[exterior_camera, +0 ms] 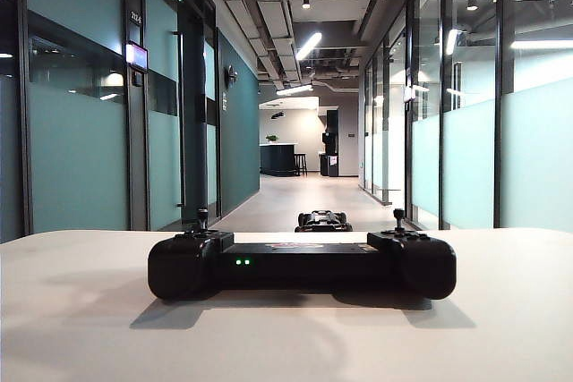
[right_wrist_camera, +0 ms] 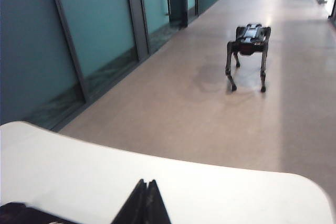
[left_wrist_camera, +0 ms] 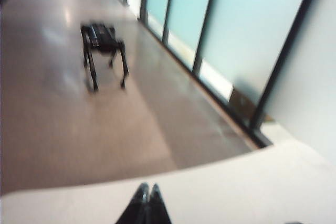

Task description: Push the left joystick on the remote control sitting on the white table forward to make the robot dog walk in a straight line until it approaches the door.

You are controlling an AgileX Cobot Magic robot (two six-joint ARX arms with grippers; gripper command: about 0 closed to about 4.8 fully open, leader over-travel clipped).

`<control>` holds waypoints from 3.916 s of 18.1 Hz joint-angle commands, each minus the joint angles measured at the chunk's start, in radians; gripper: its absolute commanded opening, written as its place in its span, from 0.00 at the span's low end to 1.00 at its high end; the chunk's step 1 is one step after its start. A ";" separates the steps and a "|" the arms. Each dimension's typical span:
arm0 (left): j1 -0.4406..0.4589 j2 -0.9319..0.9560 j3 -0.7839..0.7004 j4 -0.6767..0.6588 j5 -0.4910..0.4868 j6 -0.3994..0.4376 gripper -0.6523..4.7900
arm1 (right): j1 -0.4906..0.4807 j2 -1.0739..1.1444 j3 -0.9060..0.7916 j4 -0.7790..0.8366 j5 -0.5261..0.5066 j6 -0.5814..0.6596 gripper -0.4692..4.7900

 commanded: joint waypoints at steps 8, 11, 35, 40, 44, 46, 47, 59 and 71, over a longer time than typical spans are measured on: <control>-0.034 0.249 0.304 -0.433 0.204 -0.001 0.11 | 0.274 0.195 0.202 -0.266 0.138 0.154 0.08; -0.075 0.293 0.336 -0.429 0.197 -0.002 0.11 | 0.334 0.286 0.235 -0.328 0.142 0.232 0.08; -0.097 0.302 0.337 -0.435 0.220 -0.003 0.11 | 0.309 0.904 0.467 -0.612 0.019 0.465 0.94; -0.097 0.302 0.337 -0.433 0.227 -0.003 0.11 | 0.291 1.003 0.499 -0.617 -0.005 0.439 0.94; -0.097 0.302 0.337 -0.433 0.227 -0.003 0.11 | 0.289 1.068 0.499 -0.600 -0.002 0.415 0.94; -0.097 0.302 0.337 -0.433 0.227 -0.003 0.11 | 0.289 1.098 0.499 -0.574 0.000 0.415 0.94; -0.097 0.302 0.337 -0.433 0.229 -0.003 0.11 | 0.289 1.107 0.499 -0.567 0.000 0.415 0.94; -0.097 0.302 0.337 -0.435 0.229 -0.003 0.11 | 0.289 1.163 0.499 -0.508 0.003 0.444 0.77; -0.097 0.302 0.337 -0.437 0.229 -0.003 0.11 | 0.289 1.164 0.499 -0.506 0.001 0.449 0.60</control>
